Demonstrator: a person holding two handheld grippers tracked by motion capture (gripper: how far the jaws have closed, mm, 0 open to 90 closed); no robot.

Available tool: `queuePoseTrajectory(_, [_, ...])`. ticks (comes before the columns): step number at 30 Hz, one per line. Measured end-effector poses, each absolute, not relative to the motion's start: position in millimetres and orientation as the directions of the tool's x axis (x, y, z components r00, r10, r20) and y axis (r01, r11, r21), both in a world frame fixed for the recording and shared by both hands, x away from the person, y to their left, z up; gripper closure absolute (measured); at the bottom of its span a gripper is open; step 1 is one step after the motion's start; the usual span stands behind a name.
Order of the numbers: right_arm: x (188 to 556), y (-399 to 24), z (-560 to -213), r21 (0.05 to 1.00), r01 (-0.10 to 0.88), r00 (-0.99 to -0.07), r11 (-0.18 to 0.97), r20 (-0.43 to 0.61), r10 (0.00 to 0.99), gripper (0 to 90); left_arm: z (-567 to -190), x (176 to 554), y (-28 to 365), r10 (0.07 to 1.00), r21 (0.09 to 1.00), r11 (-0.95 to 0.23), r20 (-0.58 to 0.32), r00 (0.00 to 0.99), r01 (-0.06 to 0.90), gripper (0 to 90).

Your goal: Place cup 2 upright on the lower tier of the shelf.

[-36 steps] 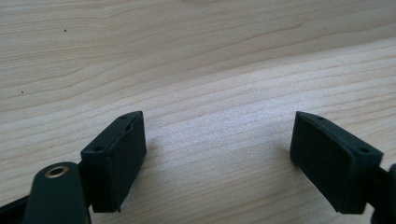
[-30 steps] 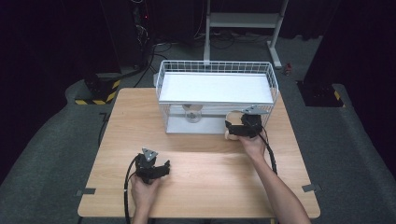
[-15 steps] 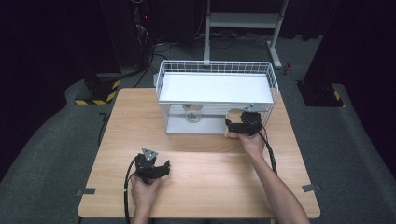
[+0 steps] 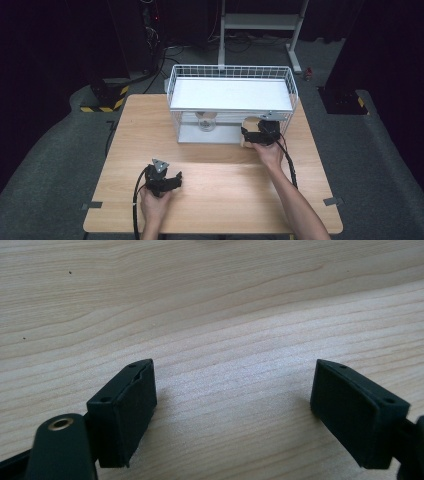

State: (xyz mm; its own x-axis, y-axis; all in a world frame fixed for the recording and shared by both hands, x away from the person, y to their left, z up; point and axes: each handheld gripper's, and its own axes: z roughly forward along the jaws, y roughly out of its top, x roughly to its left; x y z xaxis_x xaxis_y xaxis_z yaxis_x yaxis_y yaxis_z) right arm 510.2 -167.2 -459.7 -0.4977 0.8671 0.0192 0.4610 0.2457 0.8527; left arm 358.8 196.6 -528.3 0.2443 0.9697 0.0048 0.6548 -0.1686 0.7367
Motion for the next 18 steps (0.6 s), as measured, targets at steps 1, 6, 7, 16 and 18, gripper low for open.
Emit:
queuePoseTrajectory(1, [509.9, -168.0, -458.8, 0.854, 0.461, -0.496, 0.240, 0.023, 0.868, 7.9, -528.2, 358.9, 196.6, 0.969, 0.736, -0.170, 0.006, 0.245, 0.655, 19.1])
queuePoseTrajectory(6, [507.8, -168.2, -456.3, 0.856, 0.457, -0.497, 0.242, 0.020, 0.868, 8.0, -528.1, 358.9, 196.7, 0.969, 0.735, -0.171, 0.006, 0.246, 0.656, 19.1])
queuePoseTrajectory(7, [508.1, -169.2, -455.8, 0.858, 0.453, -0.500, 0.243, 0.019, 0.866, 8.0, -528.1, 358.9, 196.7, 0.969, 0.735, -0.171, 0.005, 0.246, 0.656, 19.1])
queuePoseTrajectory(16, [504.6, -171.4, -450.4, 0.871, 0.430, -0.504, 0.237, 0.013, 0.864, 8.0, -528.1, 358.9, 196.7, 0.969, 0.735, -0.171, 0.006, 0.246, 0.656, 19.1])
queuePoseTrajectory(18, [504.1, -171.7, -449.7, 0.873, 0.429, -0.503, 0.232, 0.018, 0.864, 8.0, -528.2, 358.9, 196.7, 0.969, 0.736, -0.170, 0.006, 0.246, 0.656, 19.1])
